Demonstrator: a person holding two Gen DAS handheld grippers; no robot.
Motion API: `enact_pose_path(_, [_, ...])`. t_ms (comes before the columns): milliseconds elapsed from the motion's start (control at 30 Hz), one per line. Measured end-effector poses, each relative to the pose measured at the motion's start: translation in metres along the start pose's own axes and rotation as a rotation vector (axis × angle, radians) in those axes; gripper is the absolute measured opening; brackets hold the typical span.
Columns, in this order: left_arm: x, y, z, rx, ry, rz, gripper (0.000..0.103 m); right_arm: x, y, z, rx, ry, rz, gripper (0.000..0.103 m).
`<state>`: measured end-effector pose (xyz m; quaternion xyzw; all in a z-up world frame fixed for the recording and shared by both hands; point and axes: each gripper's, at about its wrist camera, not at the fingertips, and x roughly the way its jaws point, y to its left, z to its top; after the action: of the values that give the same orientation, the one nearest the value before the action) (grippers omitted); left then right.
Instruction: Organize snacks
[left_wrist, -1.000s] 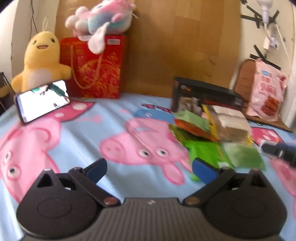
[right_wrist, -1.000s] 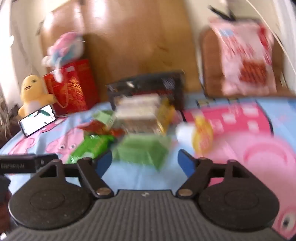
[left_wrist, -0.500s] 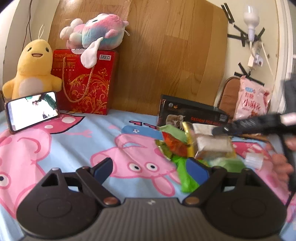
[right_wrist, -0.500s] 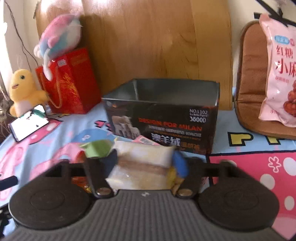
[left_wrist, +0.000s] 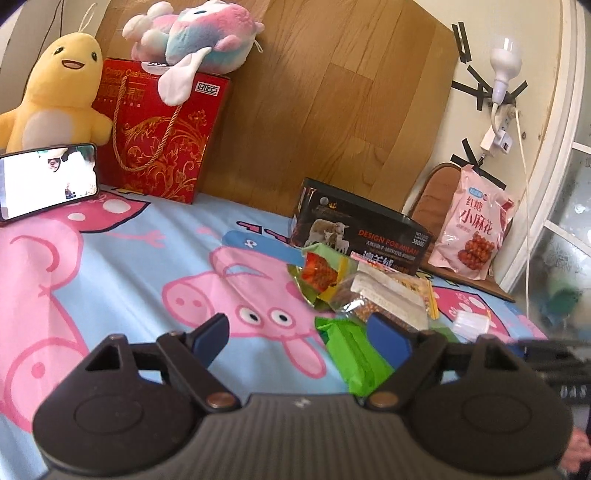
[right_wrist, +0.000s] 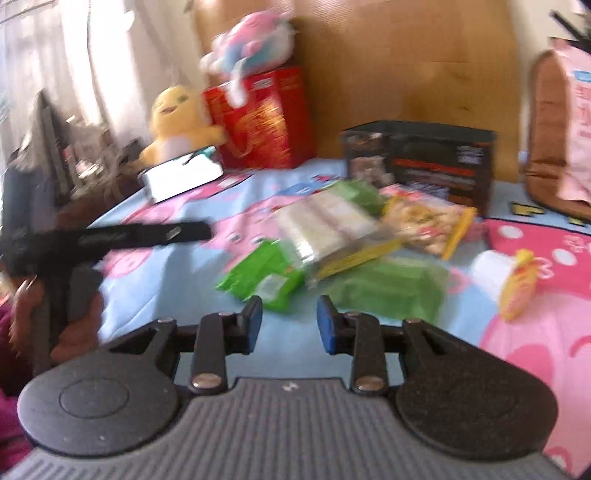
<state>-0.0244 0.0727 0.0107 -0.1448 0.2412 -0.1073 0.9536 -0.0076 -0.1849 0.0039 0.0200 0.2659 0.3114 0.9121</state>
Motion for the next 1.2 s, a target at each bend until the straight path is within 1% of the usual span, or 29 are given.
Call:
enact_pose_path(33, [0.0, 0.001, 0.0, 0.001, -0.002, 0.0, 0.084, -0.001, -0.004, 0.002, 0.001, -0.016, -0.03, 0.051])
enact_pose_path(67, [0.0, 0.001, 0.0, -0.001, -0.005, 0.003, 0.084, -0.002, -0.004, 0.001, -0.006, -0.033, -0.057, 0.06])
enact_pose_path(133, [0.001, 0.002, 0.0, -0.009, -0.002, 0.004, 0.084, 0.001, -0.007, 0.003, -0.021, -0.055, -0.107, 0.061])
enact_pose_path(167, [0.001, 0.002, 0.0, -0.013, 0.0, 0.003, 0.084, 0.004, -0.007, 0.003, -0.029, -0.054, -0.114, 0.062])
enact_pose_path(200, [0.002, 0.003, 0.0, -0.014, 0.002, 0.002, 0.083, 0.01, -0.006, 0.004, -0.045, -0.046, -0.114, 0.07])
enact_pose_path(233, [0.002, 0.002, 0.0, -0.013, 0.003, 0.0, 0.083, 0.016, -0.004, 0.006, -0.072, -0.039, -0.111, 0.075])
enact_pose_path(267, [0.002, 0.002, 0.0, -0.011, 0.002, -0.001, 0.083, 0.024, -0.001, 0.007, -0.112, -0.038, -0.118, 0.084])
enact_pose_path(300, [0.001, 0.002, 0.0, -0.008, -0.001, -0.002, 0.083, 0.03, 0.0, 0.008, -0.146, -0.043, -0.129, 0.088])
enact_pose_path(400, [-0.002, 0.003, -0.001, -0.003, -0.014, -0.003, 0.083, 0.052, -0.004, 0.018, -0.213, -0.045, -0.162, 0.091])
enact_pose_path(467, [-0.002, 0.004, -0.001, -0.007, -0.016, -0.007, 0.083, 0.068, -0.014, 0.023, -0.223, -0.026, -0.152, 0.088])
enact_pose_path(500, [-0.002, 0.005, -0.001, -0.012, -0.017, -0.008, 0.083, 0.073, -0.022, 0.027, -0.188, -0.02, -0.111, 0.072])
enact_pose_path(533, [-0.002, 0.006, -0.001, -0.017, -0.017, -0.009, 0.083, 0.074, -0.028, 0.03, -0.137, 0.001, -0.071, 0.069])
enact_pose_path(567, [-0.003, 0.006, 0.0, -0.022, -0.017, -0.011, 0.083, 0.073, -0.033, 0.035, -0.074, 0.02, -0.052, 0.065])
enact_pose_path(633, [-0.002, 0.007, 0.0, -0.029, -0.017, -0.016, 0.083, 0.062, -0.044, 0.042, 0.063, 0.05, 0.023, 0.064])
enact_pose_path(667, [-0.002, 0.008, 0.0, -0.032, -0.016, -0.022, 0.083, 0.052, -0.052, 0.044, 0.154, 0.064, 0.089, 0.063])
enact_pose_path(733, [-0.002, 0.01, 0.001, -0.039, -0.014, -0.031, 0.084, 0.038, -0.067, 0.043, 0.356, 0.121, 0.271, 0.064])
enact_pose_path(800, [-0.001, 0.01, 0.002, -0.045, -0.008, -0.026, 0.084, 0.033, -0.076, 0.035, 0.533, 0.219, 0.514, 0.069])
enact_pose_path(833, [0.0, 0.011, 0.001, -0.047, -0.006, -0.025, 0.084, 0.033, -0.079, 0.028, 0.602, 0.267, 0.585, 0.071])
enact_pose_path(867, [0.0, 0.011, 0.002, -0.052, -0.001, -0.03, 0.084, 0.033, -0.081, 0.02, 0.655, 0.312, 0.593, 0.072])
enact_pose_path(900, [0.001, 0.012, 0.002, -0.053, 0.003, -0.031, 0.084, 0.033, -0.083, 0.015, 0.677, 0.332, 0.546, 0.072])
enact_pose_path(933, [0.001, 0.012, 0.002, -0.054, 0.005, -0.029, 0.084, 0.029, -0.086, 0.011, 0.677, 0.316, 0.429, 0.072])
enact_pose_path(967, [0.0, 0.012, 0.002, -0.056, 0.007, -0.026, 0.084, 0.022, -0.09, 0.009, 0.663, 0.255, 0.266, 0.084])
enact_pose_path(1033, [-0.002, 0.012, 0.001, -0.055, 0.004, -0.024, 0.084, -0.001, -0.094, 0.009, 0.656, 0.084, 0.012, 0.083])
enact_pose_path(1067, [-0.003, 0.012, 0.001, -0.054, 0.002, -0.022, 0.085, -0.012, -0.089, 0.01, 0.62, 0.012, -0.079, 0.083])
enact_pose_path(1100, [-0.004, 0.012, 0.001, -0.053, 0.005, -0.021, 0.085, -0.021, -0.084, 0.01, 0.586, -0.04, -0.104, 0.083])
enact_pose_path(1133, [-0.005, 0.011, 0.0, -0.053, 0.012, -0.019, 0.085, -0.03, -0.077, 0.008, 0.56, -0.08, -0.104, 0.083])
enact_pose_path(1200, [-0.007, 0.009, 0.0, -0.05, 0.026, -0.027, 0.085, -0.042, -0.062, 0.001, 0.497, -0.121, -0.121, 0.083])
